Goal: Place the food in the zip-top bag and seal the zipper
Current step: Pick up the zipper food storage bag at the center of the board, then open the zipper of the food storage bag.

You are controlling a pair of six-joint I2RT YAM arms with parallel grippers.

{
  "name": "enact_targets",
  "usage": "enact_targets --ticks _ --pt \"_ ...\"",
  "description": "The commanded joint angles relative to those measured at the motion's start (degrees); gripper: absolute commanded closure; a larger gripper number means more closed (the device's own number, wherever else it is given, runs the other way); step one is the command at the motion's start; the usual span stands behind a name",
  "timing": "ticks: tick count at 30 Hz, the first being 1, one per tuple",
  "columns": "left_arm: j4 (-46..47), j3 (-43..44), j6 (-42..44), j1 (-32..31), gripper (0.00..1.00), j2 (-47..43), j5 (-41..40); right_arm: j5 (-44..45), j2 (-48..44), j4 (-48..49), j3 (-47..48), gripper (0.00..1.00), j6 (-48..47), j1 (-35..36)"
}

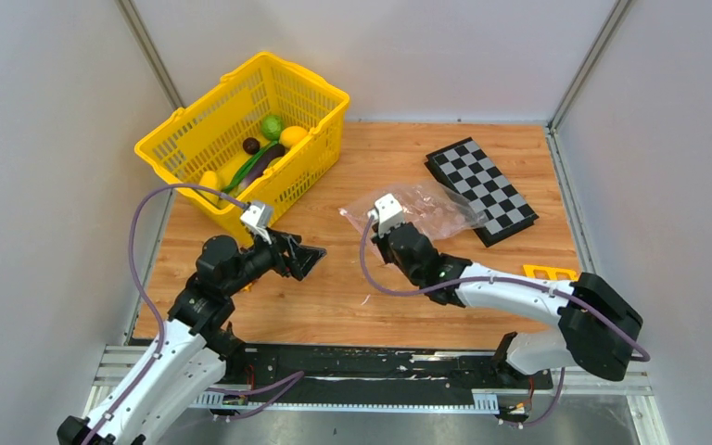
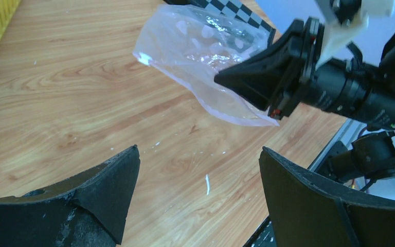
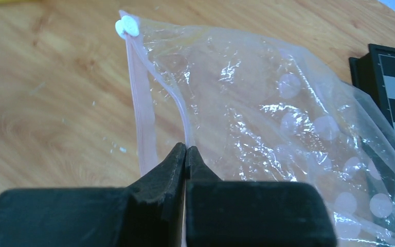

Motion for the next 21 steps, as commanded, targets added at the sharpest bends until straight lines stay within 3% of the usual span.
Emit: enact_targets --ticks 1,8,15,21 --pt "9.23 -1.18 -3.85 -2.38 0.08 1.74 -2.83 -0.42 -2.25 -4.06 6.70 1.00 12.06 -3.68" --pt "16.93 -0.10 -6.96 -10.40 0.08 11.08 -8.80 -2.39 -2.75 0.50 7.53 1.00 25.72 -4.35" --pt "25.09 0.97 -8.80 -18.34 0.12 22.56 -15.62 -3.16 -6.29 -1.09 4.44 1.00 30.42 -4.13" --pt "32.05 -1.99 -12.04 -20.06 0.20 23.16 -22.43 -6.77 -8.72 -3.13 4.87 1.00 29.54 -4.08"
